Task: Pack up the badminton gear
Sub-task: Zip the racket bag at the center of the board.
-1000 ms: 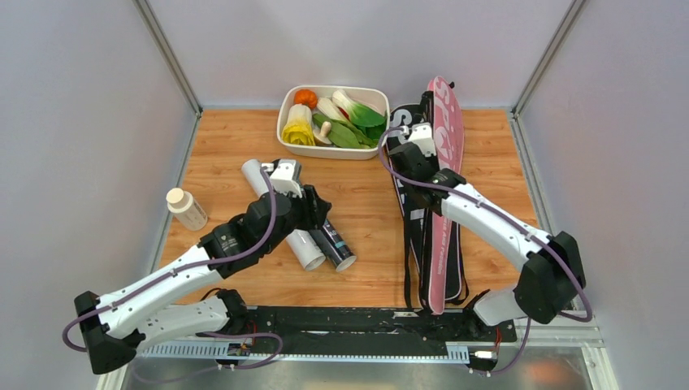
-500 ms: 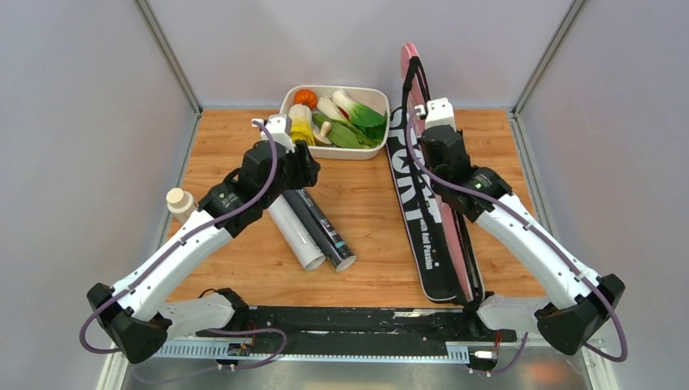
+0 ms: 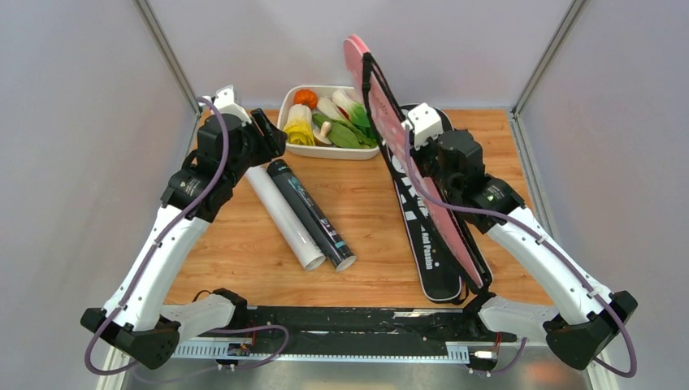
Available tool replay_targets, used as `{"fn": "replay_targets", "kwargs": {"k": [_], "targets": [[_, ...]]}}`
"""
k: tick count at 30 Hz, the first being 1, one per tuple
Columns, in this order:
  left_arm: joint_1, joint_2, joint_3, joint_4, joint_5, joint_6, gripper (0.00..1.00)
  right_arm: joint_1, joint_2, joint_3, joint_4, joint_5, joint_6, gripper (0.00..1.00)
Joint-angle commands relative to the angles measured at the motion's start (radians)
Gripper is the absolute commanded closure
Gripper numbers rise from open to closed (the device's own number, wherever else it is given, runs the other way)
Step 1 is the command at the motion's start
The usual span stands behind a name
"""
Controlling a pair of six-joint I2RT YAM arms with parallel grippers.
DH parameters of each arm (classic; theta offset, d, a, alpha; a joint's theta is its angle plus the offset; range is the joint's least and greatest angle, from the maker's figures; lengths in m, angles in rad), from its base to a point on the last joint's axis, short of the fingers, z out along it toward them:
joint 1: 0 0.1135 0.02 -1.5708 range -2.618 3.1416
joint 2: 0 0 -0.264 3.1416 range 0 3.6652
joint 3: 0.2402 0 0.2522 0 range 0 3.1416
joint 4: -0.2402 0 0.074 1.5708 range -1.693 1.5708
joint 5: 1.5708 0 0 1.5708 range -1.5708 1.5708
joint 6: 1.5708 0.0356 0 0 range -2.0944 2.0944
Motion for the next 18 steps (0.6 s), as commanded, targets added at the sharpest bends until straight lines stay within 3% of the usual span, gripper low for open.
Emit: {"fn": "replay_targets", "kwargs": {"k": [1, 8, 18], "targets": [[0.062, 0.021, 0.077, -0.052, 0.026, -0.065, 0.39, 0.000, -0.084, -0.100, 0.257, -0.226, -0.131, 1.00], [0.167, 0.067, 0.139, -0.036, 0.069, -0.108, 0.39, 0.001, -0.065, -0.161, 0.294, -0.398, -0.210, 1.00], [0.278, 0.165, 0.120, -0.012, 0.238, -0.269, 0.38, 0.002, -0.106, -0.307, 0.348, -0.434, -0.221, 1.00]]}}
